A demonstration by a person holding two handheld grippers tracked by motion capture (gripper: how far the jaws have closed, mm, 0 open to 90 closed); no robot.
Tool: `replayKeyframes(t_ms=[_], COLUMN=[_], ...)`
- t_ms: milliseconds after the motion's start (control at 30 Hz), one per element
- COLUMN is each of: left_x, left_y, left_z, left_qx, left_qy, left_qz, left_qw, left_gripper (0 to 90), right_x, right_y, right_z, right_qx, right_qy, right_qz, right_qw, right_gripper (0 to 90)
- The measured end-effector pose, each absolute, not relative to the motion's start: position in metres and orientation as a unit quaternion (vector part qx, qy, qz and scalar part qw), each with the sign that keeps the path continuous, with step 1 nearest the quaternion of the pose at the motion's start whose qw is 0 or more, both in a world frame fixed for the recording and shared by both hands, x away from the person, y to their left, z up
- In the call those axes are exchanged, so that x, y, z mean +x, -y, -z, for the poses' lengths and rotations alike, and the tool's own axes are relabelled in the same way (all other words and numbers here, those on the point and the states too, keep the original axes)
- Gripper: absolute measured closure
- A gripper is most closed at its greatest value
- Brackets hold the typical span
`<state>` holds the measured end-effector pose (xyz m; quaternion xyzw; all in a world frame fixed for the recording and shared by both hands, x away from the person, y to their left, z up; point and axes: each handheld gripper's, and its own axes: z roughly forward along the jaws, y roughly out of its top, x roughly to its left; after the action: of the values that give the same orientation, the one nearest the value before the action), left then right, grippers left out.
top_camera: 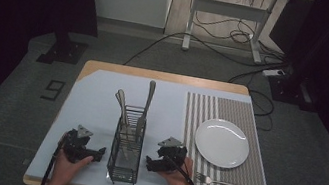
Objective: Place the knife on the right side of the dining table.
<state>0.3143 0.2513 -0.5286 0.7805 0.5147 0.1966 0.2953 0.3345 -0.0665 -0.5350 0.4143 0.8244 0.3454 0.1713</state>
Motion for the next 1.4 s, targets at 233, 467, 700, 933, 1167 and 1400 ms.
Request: replayKeyframes(t_ms=[233, 467, 700, 933, 1167, 1400], left_x=[0.314, 0.314, 0.314, 0.314, 0.314, 0.314], left_y=[-0.251, -0.251, -0.251, -0.251, -0.251, -0.251], left_z=[0.529, 0.528, 0.528, 0.528, 0.529, 0.528], left_qx=[0.781, 0.781, 0.781, 0.780, 0.780, 0.781], left_qy=[-0.515, -0.515, -0.515, -0.515, -0.515, -0.514], left_qz=[-0.197, -0.196, -0.196, -0.196, -0.197, -0.197], left_qw=[0.295, 0.295, 0.295, 0.295, 0.295, 0.295], left_gripper=[0.0, 0.0, 0.0, 0.0, 0.0, 0.0], right_x=[0.334, 0.333, 0.329, 0.324, 0.325, 0.335], right_y=[0.067, 0.069, 0.075, 0.083, 0.088, 0.088], right_z=[0.535, 0.532, 0.515, 0.490, 0.469, 0.455], right_qx=[0.415, 0.435, 0.435, 0.430, 0.420, 0.419], right_qy=[-0.824, -0.807, -0.788, -0.772, -0.756, -0.744], right_qz=[-0.346, -0.364, -0.399, -0.439, -0.474, -0.493], right_qw=[0.171, 0.168, 0.173, 0.165, 0.164, 0.166], right_gripper=[0.0, 7.3, 9.8, 10.1, 12.5, 12.6])
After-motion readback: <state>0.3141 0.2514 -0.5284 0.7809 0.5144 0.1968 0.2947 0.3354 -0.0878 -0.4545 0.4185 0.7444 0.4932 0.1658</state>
